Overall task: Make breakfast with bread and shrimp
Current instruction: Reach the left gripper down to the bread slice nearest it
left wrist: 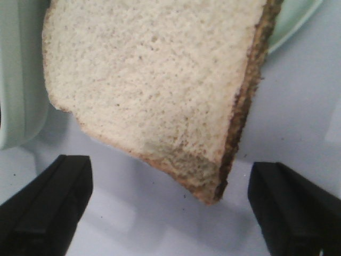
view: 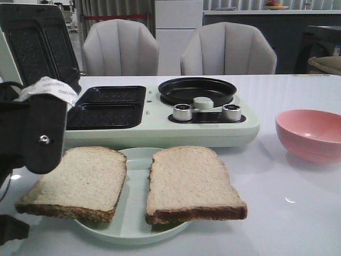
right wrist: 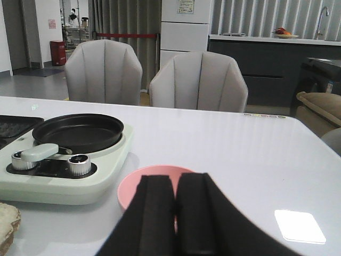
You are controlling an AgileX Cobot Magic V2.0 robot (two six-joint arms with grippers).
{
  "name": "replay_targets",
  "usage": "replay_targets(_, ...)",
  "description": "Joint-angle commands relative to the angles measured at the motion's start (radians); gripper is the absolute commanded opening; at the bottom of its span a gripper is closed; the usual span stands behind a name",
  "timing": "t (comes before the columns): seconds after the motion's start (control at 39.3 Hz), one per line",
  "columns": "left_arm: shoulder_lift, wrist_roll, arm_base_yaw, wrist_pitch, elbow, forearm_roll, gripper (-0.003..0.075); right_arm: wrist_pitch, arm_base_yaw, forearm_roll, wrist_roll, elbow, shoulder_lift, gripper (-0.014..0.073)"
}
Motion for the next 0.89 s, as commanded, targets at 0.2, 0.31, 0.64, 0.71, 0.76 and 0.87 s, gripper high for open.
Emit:
replay_targets(0.2, 0.046, -0.103, -0.036, -0.006, -0.027, 0.117, 0.0638, -0.077, -0.001, -0.012, -0.005, -0.017, -0.02, 0.0169)
replay_targets(0.31, 0.077, -0.139, -0.036, 0.002, -0.039, 0.143, 0.0638, -0.077, -0.001, -0.012, -0.005, -0.017, -0.02, 0.0169)
replay_targets(0.64, 0.148, -0.156, -0.036, 0.0, -0.054, 0.18, 0.0284, -0.077, -0.001, -0.012, -0.005, -0.017, -0.02, 0.0169)
replay_targets(0.71, 0.148, -0.156, -0.036, 0.0, -0.054, 0.178, 0.0161, -0.077, -0.001, -0.012, -0.005, -0.017, -0.02, 0.0169)
replay_targets(0.76, 0.148, -0.156, -0.036, 0.008, -0.054, 0.178, 0.0109, -0.077, -0.001, -0.012, -0.005, -0.017, -0.02, 0.0169)
replay_targets(0.87, 0.139, -0.156, -0.037, 0.036, -0.054, 0.167, 0.0118, -0.077, -0.001, -0.012, -0.005, -0.017, -0.02, 0.0169)
